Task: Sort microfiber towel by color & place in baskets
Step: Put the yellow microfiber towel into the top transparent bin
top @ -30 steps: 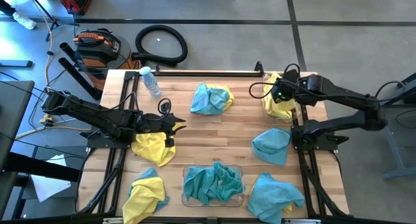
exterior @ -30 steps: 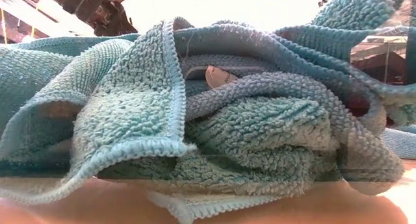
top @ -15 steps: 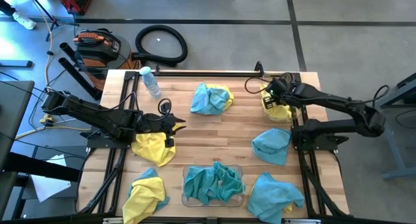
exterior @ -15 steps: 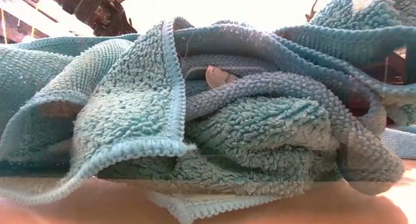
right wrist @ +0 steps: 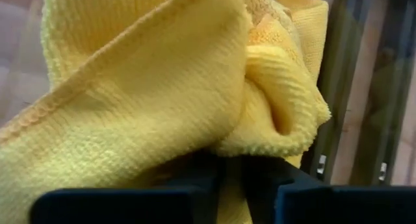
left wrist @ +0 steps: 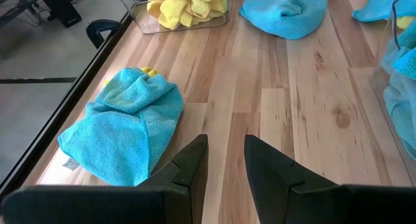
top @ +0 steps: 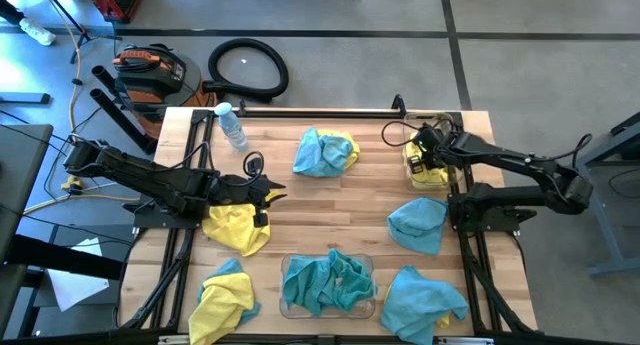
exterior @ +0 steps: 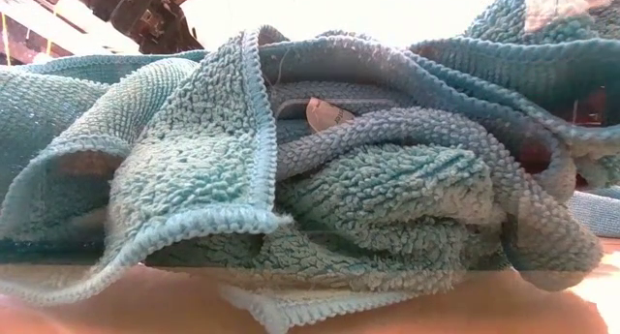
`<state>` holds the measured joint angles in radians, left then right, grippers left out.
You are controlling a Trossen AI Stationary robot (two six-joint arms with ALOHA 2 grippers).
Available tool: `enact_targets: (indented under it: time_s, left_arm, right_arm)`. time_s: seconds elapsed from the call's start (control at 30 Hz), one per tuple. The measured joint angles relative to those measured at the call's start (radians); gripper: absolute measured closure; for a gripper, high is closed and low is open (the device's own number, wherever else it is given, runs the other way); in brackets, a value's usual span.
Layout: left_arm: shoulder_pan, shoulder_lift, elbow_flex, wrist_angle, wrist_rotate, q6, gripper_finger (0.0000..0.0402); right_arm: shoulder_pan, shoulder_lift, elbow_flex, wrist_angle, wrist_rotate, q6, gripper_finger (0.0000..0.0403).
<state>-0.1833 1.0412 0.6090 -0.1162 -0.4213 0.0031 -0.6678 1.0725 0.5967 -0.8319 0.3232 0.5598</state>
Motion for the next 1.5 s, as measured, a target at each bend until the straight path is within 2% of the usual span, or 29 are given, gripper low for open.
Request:
enact_targets:
  time_s: [0.27, 0.43, 0.57, 0.77, 0.97, 1.1, 1.3, 1.5]
  left_arm:
    - [0.000, 0.000, 0.000, -0.018, 0.000, -0.001, 0.0314]
    - [0.000, 0.000, 0.000, -0.022, 0.000, 0.000, 0.0314]
    - [0.000, 0.000, 0.000, -0.022, 0.000, 0.000, 0.0314]
    - [0.000, 0.000, 0.000, -0.022, 0.000, 0.000, 0.0314]
    - [0.000, 0.000, 0.000, -0.022, 0.000, 0.000, 0.0314]
    - [0.000, 0.000, 0.000, -0.022, 0.000, 0.000, 0.0314]
    - [0.000, 0.000, 0.000, -0.022, 0.000, 0.000, 0.0314]
    - [0.000, 0.000, 0.000, -0.028, 0.000, -0.001, 0.0314]
  right_arm:
    - [0.000, 0.000, 0.179, -0.258, 0.006, 0.056, 0.0268]
    - [0.000, -0.001, 0.329, -0.393, 0.086, 0.142, 0.0264]
    - [0.000, -0.001, 0.379, -0.329, 0.092, 0.135, 0.0273]
    - [-0.001, 0.026, 0.281, -0.142, 0.015, 0.098, 0.0289]
    - [-0.019, 0.116, 0.108, 0.026, -0.042, 0.073, 0.0301]
    - [-0.020, 0.181, 0.040, 0.128, -0.070, 0.069, 0.0302]
    - [-0.020, 0.229, 0.034, 0.146, -0.064, 0.061, 0.0302]
    - [-0.019, 0.178, 0.101, 0.069, -0.080, 0.042, 0.0302]
